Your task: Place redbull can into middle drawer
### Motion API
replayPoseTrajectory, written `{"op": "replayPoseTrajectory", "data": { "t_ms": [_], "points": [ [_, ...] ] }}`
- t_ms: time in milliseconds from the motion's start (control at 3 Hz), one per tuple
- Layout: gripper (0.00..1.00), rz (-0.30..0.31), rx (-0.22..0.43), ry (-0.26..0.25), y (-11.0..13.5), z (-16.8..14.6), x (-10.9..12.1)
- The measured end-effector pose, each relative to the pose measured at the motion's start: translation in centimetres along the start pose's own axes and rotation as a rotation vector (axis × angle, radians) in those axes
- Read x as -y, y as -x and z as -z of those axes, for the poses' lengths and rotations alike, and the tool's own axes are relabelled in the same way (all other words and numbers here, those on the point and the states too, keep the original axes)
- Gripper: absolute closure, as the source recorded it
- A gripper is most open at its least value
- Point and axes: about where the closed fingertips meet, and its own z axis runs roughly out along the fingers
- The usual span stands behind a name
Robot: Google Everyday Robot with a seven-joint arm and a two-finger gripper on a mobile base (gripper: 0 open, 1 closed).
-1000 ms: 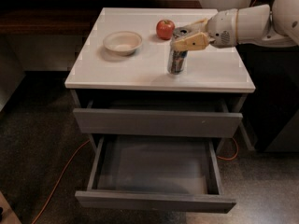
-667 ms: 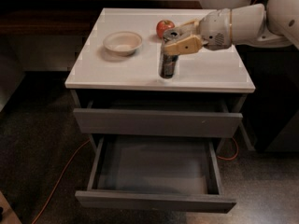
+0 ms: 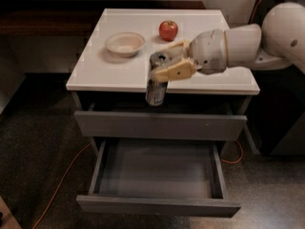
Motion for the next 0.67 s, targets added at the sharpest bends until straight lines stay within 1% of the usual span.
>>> {"op": "replayPoseTrajectory", "data": {
  "t_ms": [333,667],
  "points": [
    [1.00,-0.041,-0.009,-0.008,-2.7,-0.7,-2.9],
    [1.00,-0.069,-0.056,-0.053,-7.5,-1.1,-4.6]
  ]
}}
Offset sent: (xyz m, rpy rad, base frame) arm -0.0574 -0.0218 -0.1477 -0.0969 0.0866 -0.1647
